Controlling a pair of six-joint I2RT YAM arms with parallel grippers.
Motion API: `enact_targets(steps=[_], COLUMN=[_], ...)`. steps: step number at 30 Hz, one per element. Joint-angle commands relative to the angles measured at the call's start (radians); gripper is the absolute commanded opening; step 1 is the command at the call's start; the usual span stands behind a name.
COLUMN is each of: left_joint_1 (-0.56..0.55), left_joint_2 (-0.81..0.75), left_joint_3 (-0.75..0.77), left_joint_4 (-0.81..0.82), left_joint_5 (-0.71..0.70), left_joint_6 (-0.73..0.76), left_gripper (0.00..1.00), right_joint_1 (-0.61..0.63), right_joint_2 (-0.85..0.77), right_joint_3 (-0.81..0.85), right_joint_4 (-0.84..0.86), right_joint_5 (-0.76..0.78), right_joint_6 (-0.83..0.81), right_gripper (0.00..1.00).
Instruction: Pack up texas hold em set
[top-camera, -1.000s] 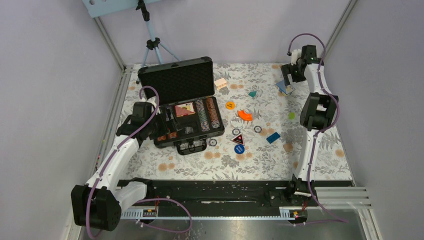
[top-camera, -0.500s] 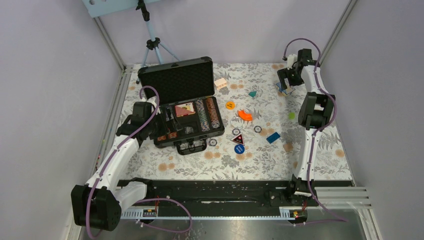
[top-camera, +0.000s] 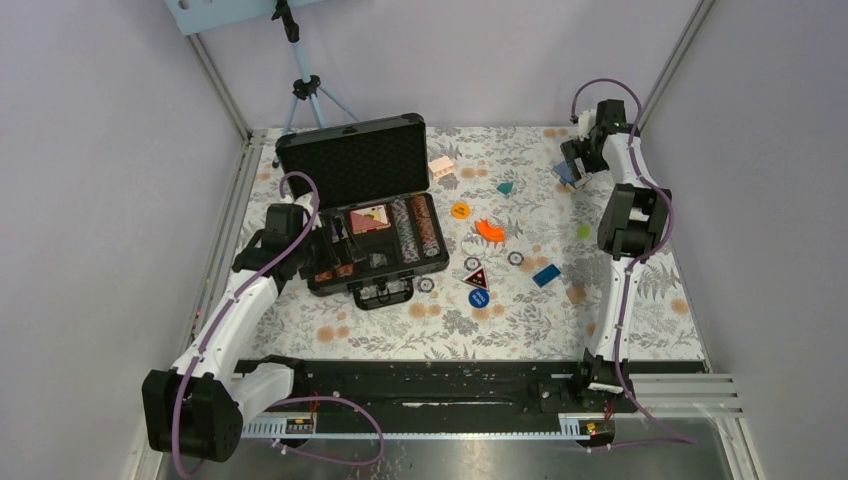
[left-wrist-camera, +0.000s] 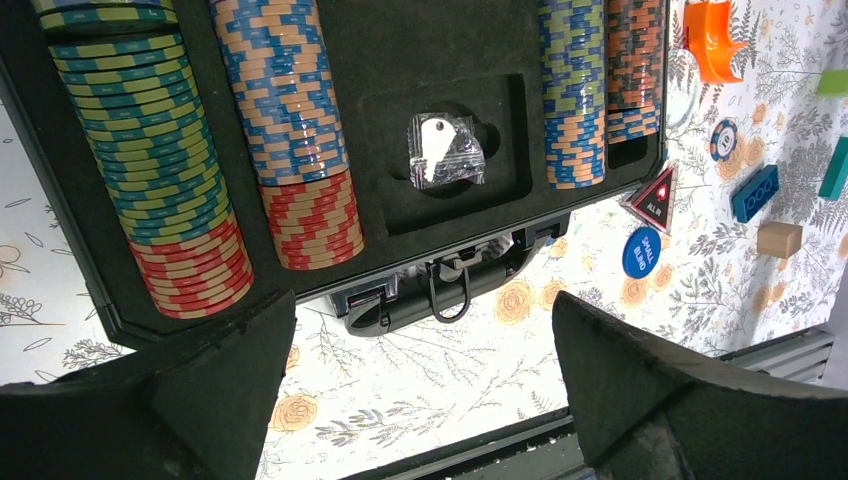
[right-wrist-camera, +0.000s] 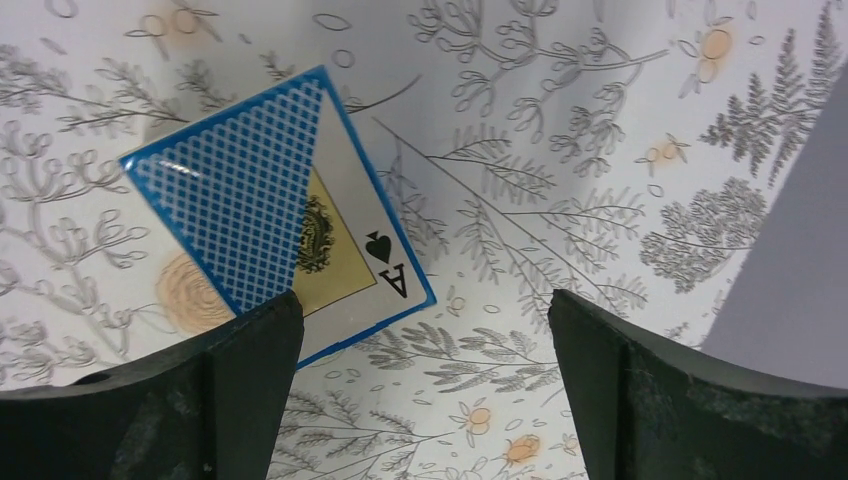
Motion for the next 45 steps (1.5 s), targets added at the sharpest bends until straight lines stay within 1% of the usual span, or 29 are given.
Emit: enact_targets(steps=[1,3,8,12,15,24,30,34,40,45], left_joint_1=[-0.004,-0.004,-0.004,-0.004,-0.004,-0.004,-0.004,-0.003,-0.004,-0.003], left_joint_2=[-0.003,0.000,0.002,0.004,0.002,0.008,0.008,0.012,0.011,0.011], left_joint_3=[0.001,0.001,0.000,0.000,-0.001,0.000,0.000,0.000,0.000,-0.002], left_joint_4=[0.048,0.049,0.050,0.051,0.051,0.050,0.050,0.050,0.053,0.056], left_joint_5=[0.028,0.033,0.037,0.036,0.036,0.035,0.035,0.038,0.042,0.049], left_joint_6=[0.011,0.011,0.011,0.011,0.012,0.012,0.014,0.014,0.014,0.012], left_gripper=[0.99,0.99,0.99,0.99,0.99,0.99,0.99,0.99,0.99,0.99], right_joint_1=[-0.010,-0.010,-0.009,0.002,0.016,0.044,0.042,0.019,0.004,0.004], right_joint_2=[-0.046,-0.056,-0.043,-0.015,0.001,0.034,0.037,0.031,-0.009,-0.014], right_joint_3=[-0.027,-0.018,0.070,0.095,0.113,0.140,0.110,0.088,0.008,0.003], right_joint_4=[0.019,0.003,-0.064,-0.073,-0.076,-0.048,-0.022,-0.013,-0.008,-0.036], right_joint_5=[0.117,0.074,-0.080,-0.108,-0.101,-0.042,-0.014,-0.013,-0.063,-0.148], right_joint_6=[-0.025,0.026,0.142,0.172,0.176,0.157,0.104,0.075,-0.007,-0.014], right_gripper=[0.99,0.99,0.99,1.00,1.00,0.99,1.00,0.99,0.99,1.00])
